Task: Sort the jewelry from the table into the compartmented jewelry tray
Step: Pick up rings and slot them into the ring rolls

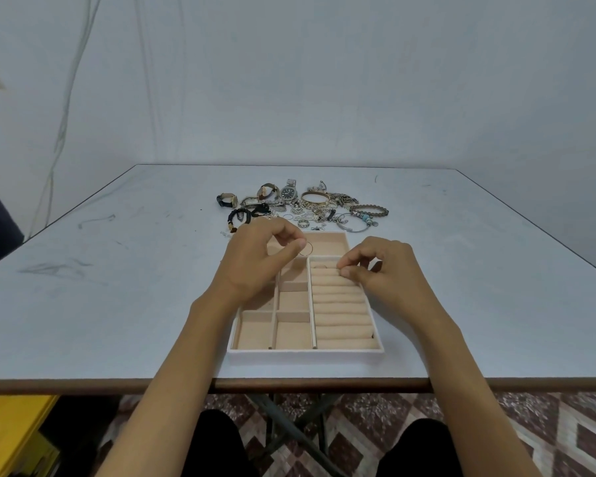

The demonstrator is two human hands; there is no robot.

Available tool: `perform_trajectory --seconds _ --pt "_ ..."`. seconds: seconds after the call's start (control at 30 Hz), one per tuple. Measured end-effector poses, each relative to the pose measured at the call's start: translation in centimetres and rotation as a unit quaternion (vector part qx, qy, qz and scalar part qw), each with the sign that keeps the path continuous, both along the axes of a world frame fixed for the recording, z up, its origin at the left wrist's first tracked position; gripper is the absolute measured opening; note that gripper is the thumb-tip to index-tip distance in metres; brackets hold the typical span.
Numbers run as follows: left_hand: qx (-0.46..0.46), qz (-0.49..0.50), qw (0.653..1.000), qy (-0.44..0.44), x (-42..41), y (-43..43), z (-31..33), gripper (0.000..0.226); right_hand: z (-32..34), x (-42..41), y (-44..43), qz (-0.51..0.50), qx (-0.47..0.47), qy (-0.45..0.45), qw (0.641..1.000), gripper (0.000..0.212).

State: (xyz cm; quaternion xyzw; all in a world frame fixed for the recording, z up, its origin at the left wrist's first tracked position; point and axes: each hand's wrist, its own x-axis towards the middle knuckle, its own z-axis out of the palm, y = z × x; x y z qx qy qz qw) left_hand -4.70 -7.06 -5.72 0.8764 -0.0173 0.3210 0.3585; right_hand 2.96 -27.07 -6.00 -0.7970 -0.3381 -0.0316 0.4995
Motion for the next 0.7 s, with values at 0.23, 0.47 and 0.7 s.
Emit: perform_trajectory --seconds 0.23,0.47,0.7 --pt "0.011 -0.01 1.0 0.0 0.06 0.09 -0.08 0.005 -0.03 0.28 0.04 -0.006 -0.016 -0.036 0.999 0.023" --pt "0.017 -0.009 1.0 0.008 0.1 0.17 -0.21 0.004 -0.11 0.28 -0.1 0.001 -0.017 0.021 1.0 0.021" --pt "0.02 -0.013 1.0 0.013 0.06 0.11 -0.12 0.006 0.23 0.73 -0.5 -0.023 0.023 0.037 0.999 0.015"
